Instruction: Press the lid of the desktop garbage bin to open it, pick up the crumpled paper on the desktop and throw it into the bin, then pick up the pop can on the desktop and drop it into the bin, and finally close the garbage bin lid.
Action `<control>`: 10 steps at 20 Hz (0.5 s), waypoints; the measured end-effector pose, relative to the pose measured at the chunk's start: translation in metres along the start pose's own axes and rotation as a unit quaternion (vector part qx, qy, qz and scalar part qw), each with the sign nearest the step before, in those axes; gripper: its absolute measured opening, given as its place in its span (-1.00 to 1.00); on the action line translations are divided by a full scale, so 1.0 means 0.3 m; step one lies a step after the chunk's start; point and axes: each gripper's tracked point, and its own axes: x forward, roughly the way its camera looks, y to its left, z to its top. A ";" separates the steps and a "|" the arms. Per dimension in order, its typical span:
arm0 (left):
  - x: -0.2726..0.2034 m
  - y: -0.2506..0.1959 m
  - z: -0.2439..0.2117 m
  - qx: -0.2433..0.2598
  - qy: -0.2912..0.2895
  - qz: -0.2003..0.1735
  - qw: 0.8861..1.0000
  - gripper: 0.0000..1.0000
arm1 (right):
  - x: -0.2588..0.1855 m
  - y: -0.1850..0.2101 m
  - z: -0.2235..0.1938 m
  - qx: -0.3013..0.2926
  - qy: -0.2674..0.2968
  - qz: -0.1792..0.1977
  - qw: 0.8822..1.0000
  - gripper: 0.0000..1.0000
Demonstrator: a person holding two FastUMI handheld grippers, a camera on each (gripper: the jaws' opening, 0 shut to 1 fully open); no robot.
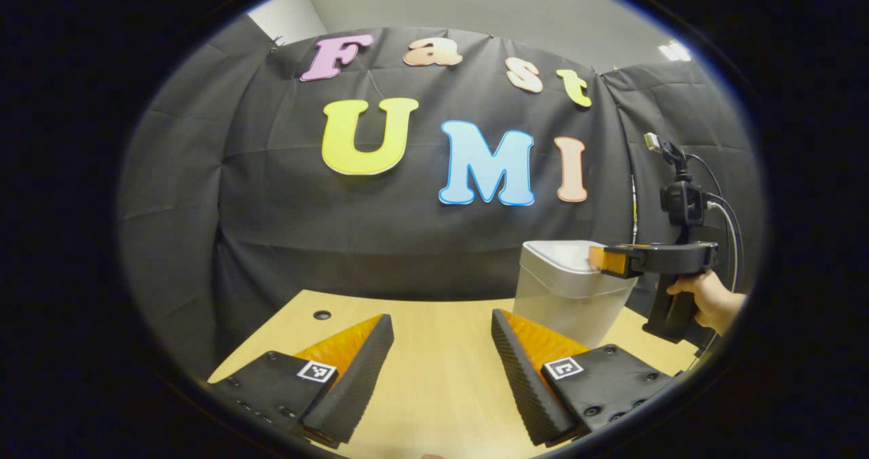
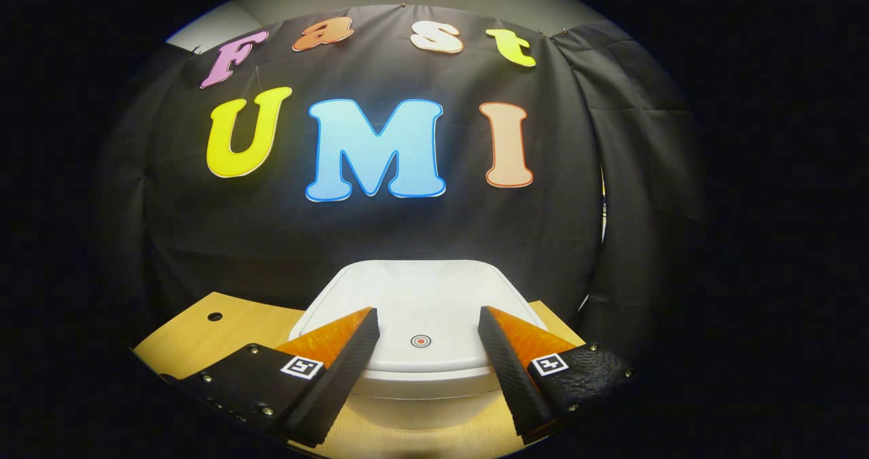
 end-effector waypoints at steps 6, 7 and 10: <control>-0.026 -0.006 0.023 0.002 -0.004 0.015 1.000 1.00 | -0.020 0.001 0.009 0.001 0.006 0.009 1.000 0.91; -0.029 -0.010 0.025 0.003 -0.006 0.017 1.000 0.91 | -0.033 0.002 0.016 -0.002 0.002 0.011 1.000 0.89; -0.033 -0.029 0.031 0.002 -0.007 0.021 1.000 0.91 | -0.086 0.004 0.037 -0.009 -0.012 0.021 1.000 0.90</control>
